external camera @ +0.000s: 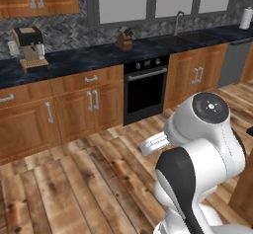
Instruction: Open the cabinet directly in front. Then move the liquor and the mug to the dining counter with the jar on it.
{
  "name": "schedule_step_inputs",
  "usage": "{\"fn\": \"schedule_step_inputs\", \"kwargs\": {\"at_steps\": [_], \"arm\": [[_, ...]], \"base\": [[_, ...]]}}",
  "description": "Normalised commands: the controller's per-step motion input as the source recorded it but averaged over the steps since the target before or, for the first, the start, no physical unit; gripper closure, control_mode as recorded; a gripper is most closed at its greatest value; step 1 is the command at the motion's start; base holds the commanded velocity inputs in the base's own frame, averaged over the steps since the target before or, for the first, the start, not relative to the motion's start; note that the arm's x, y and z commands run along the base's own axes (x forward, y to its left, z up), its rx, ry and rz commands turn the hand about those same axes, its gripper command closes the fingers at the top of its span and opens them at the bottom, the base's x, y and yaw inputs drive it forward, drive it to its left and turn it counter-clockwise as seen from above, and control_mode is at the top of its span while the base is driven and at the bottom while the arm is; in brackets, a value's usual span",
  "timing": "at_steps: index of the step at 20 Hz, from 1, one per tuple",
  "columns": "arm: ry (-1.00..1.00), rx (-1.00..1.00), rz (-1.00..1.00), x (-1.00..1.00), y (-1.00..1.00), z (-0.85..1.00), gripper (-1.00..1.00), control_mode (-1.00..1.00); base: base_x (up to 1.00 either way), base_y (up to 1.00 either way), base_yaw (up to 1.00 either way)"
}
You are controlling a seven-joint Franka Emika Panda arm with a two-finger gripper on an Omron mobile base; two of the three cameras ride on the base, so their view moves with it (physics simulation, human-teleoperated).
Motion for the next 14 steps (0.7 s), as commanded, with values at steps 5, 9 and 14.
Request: {"fn": "schedule_step_inputs", "kwargs": {"at_steps": [5,9,14], "arm": [[0.00,0.00,0.00,0.00,0.00,0.00,-1.00,1.00],[0.00,0.00,0.00,0.00,0.00,0.00,-1.00,1.00],[0.00,0.00,0.00,0.00,0.00,0.00,-1.00,1.00]], "base": [[0.00,0.00,0.00],[0.00,0.00,0.00],[0.10,0.00,0.00]]}}
